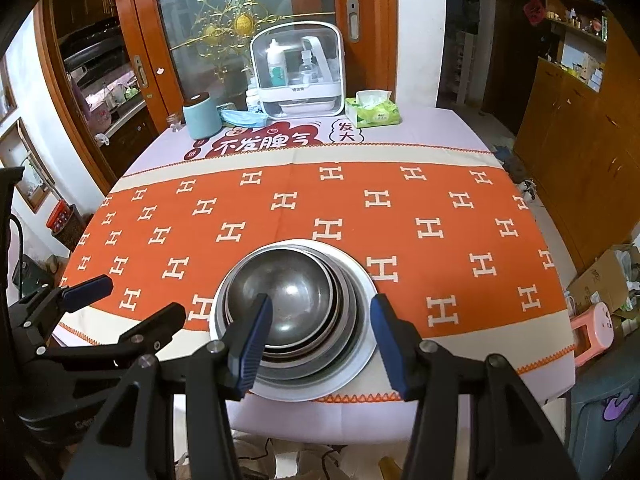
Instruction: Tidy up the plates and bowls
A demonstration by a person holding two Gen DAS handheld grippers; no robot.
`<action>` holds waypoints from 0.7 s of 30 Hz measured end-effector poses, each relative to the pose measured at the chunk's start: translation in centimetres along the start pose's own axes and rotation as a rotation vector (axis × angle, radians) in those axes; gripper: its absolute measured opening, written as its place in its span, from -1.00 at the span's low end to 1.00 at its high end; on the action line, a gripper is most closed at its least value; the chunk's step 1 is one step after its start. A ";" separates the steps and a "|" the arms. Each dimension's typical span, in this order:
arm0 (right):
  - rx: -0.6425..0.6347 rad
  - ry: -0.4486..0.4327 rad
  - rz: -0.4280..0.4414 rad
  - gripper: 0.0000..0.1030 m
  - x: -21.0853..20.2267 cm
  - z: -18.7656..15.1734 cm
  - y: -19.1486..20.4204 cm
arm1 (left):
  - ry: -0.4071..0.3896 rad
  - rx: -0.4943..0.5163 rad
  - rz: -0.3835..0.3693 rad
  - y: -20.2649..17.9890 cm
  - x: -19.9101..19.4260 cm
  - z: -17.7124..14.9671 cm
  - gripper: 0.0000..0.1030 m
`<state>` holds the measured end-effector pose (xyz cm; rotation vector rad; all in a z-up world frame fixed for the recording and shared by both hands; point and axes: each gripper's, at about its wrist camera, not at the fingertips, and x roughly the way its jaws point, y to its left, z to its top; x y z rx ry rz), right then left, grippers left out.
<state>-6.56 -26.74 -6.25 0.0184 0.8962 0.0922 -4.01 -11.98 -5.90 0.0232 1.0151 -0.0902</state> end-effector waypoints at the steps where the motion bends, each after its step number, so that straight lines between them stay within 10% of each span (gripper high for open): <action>1: 0.002 -0.004 0.001 0.00 -0.1 0.0 -0.1 | -0.002 -0.001 0.001 0.0 -0.1 0.0 0.70; 21: -0.015 -0.051 0.011 0.00 -1.0 0.6 0.4 | -0.043 -0.038 0.032 0.6 -1.6 0.3 0.70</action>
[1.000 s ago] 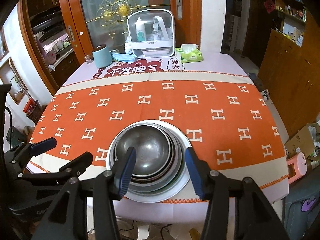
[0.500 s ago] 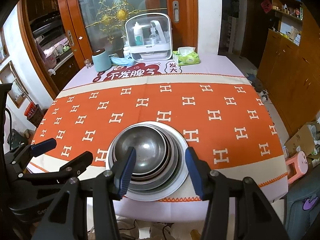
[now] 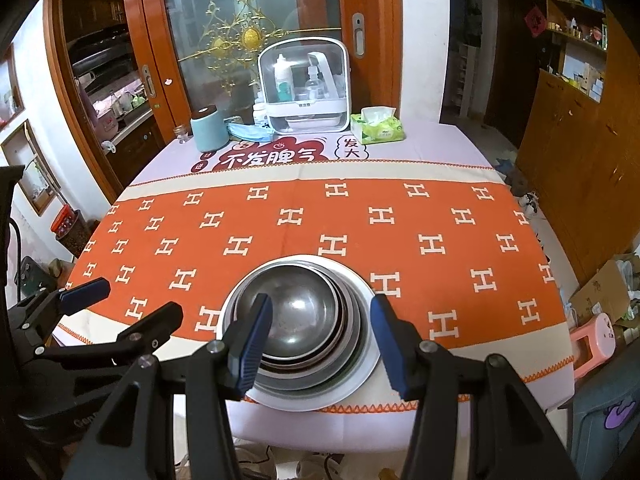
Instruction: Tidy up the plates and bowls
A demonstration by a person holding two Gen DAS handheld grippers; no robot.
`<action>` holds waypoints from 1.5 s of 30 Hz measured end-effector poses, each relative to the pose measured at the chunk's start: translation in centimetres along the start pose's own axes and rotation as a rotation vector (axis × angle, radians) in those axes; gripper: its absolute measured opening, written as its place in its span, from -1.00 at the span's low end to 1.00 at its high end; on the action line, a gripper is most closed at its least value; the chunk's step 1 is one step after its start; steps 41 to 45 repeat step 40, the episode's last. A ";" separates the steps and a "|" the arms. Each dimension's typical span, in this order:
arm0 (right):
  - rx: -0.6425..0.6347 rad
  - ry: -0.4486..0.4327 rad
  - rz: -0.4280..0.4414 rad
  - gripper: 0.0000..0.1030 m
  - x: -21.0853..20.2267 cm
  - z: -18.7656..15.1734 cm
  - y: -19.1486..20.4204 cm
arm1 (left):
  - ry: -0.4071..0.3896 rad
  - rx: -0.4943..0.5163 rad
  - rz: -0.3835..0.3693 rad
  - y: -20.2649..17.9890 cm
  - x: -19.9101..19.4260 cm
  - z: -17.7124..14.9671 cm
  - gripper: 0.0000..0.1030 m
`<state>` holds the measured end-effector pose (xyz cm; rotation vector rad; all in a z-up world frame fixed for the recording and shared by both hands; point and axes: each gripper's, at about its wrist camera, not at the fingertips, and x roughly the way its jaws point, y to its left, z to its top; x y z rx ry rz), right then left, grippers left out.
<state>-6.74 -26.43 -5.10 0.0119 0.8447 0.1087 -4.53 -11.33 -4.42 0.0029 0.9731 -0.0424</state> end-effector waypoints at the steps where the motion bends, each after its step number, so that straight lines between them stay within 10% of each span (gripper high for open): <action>1: 0.001 -0.001 0.000 0.00 0.0 0.0 0.0 | -0.002 -0.002 0.002 0.1 -0.1 0.0 0.70; 45: 0.004 -0.010 0.002 0.00 -0.1 0.3 0.0 | -0.011 0.005 0.005 -0.3 -0.4 0.2 0.70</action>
